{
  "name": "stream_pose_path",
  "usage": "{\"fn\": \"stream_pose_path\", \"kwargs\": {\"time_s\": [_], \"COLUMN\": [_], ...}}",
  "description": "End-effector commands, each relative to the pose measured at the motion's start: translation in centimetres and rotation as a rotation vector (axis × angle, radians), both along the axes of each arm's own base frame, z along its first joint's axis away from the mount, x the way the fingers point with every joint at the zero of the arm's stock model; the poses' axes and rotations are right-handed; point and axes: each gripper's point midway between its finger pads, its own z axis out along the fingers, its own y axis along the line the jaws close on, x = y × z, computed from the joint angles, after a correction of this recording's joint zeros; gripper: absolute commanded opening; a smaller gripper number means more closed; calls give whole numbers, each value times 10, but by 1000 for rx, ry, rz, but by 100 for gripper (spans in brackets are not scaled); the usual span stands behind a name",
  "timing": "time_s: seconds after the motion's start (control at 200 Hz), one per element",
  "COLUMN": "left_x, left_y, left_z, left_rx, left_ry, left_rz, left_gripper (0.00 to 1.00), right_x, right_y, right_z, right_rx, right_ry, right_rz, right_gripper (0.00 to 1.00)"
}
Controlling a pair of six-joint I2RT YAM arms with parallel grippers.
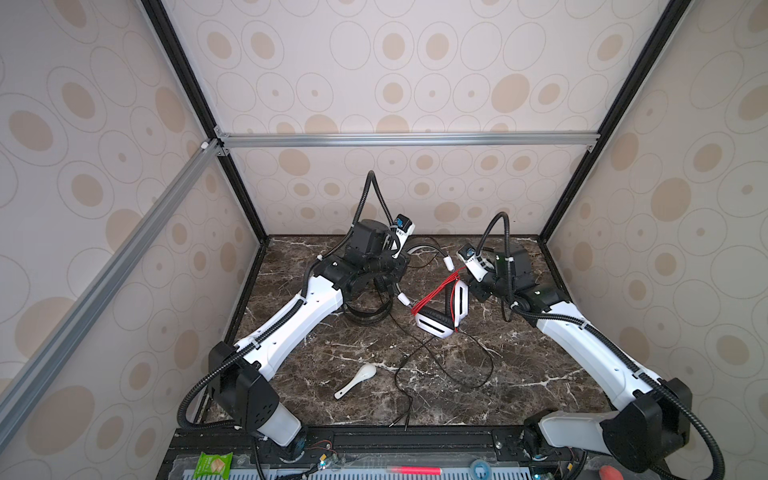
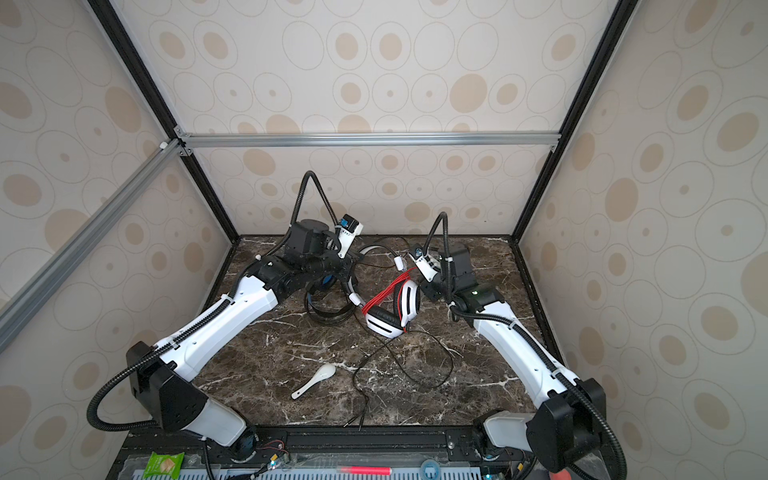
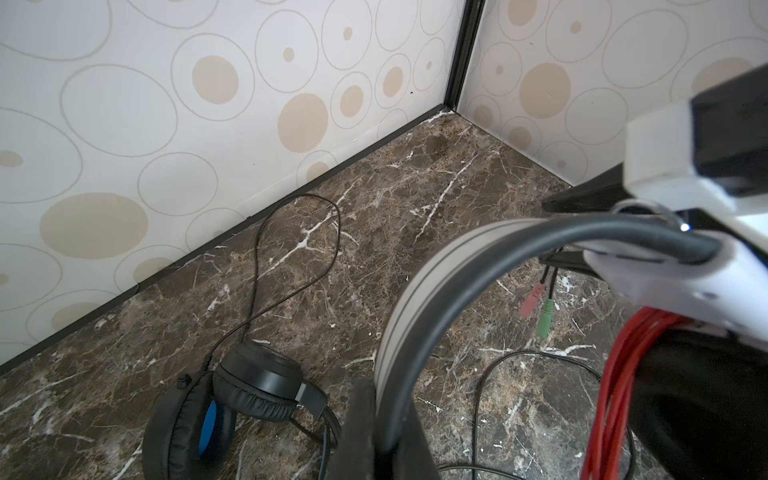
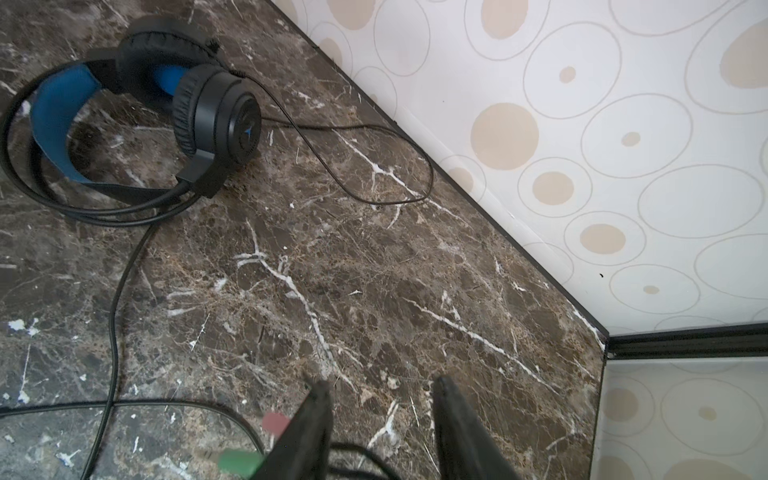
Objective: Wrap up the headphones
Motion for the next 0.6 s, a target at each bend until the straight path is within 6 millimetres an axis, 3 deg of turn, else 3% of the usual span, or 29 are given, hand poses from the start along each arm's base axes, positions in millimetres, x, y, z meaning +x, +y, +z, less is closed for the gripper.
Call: {"fn": "stream_pose_path", "kwargs": {"time_s": [0.0,0.455,0.49,0.595], "left_x": [2,0,0,0], "left_y": [-6,-16,-16,-19], "left_z": [48,86,87,95], "left_rx": [-105,-175,-182,-209], "left_ry": [-66,-42,-40,-33], "left_rz": [-17,-39,-39,-42], "left_gripper": [0,0,0,0], "right_x": [-3,-14,-10,-10], "right_y": [6,22,13,10], "right_z": [12,8,8,14], "right_rx": [86,386,399,461], "right_ry": [-44,-18,-25,-41], "right_rz": [50,93,65,49], "right_gripper": [45,49,49,52]}}
